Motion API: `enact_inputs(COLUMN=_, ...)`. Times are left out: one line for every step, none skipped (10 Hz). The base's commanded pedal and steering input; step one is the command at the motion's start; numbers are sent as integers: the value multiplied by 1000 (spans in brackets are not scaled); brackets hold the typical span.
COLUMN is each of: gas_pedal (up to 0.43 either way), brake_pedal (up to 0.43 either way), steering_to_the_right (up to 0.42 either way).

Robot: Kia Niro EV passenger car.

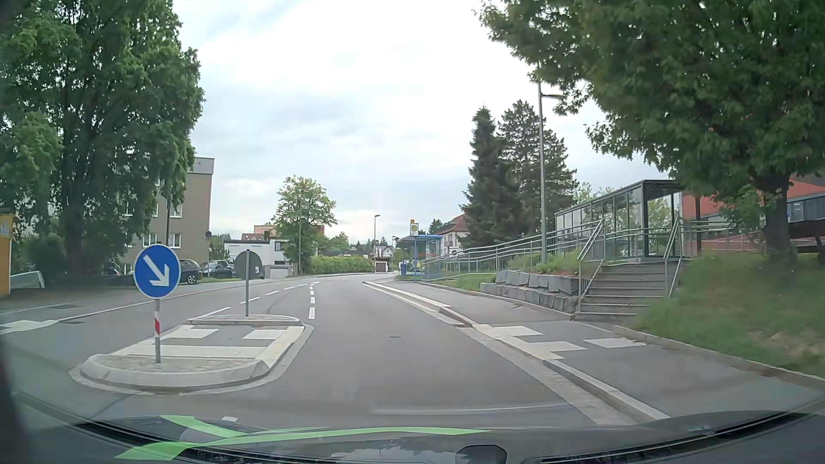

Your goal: Follow the waypoints while adhering to traffic rules and regulations

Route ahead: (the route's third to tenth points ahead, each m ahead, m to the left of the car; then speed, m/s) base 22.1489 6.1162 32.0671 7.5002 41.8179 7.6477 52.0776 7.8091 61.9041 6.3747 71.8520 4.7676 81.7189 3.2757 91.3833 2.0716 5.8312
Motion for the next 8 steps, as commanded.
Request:
enact_inputs(gas_pedal=110, brake_pedal=0, steering_to_the_right=-30)
enact_inputs(gas_pedal=110, brake_pedal=0, steering_to_the_right=-39)
enact_inputs(gas_pedal=110, brake_pedal=0, steering_to_the_right=-47)
enact_inputs(gas_pedal=110, brake_pedal=0, steering_to_the_right=-51)
enact_inputs(gas_pedal=110, brake_pedal=0, steering_to_the_right=-53)
enact_inputs(gas_pedal=110, brake_pedal=0, steering_to_the_right=-56)
enact_inputs(gas_pedal=118, brake_pedal=0, steering_to_the_right=-60)
enact_inputs(gas_pedal=118, brake_pedal=0, steering_to_the_right=-63)
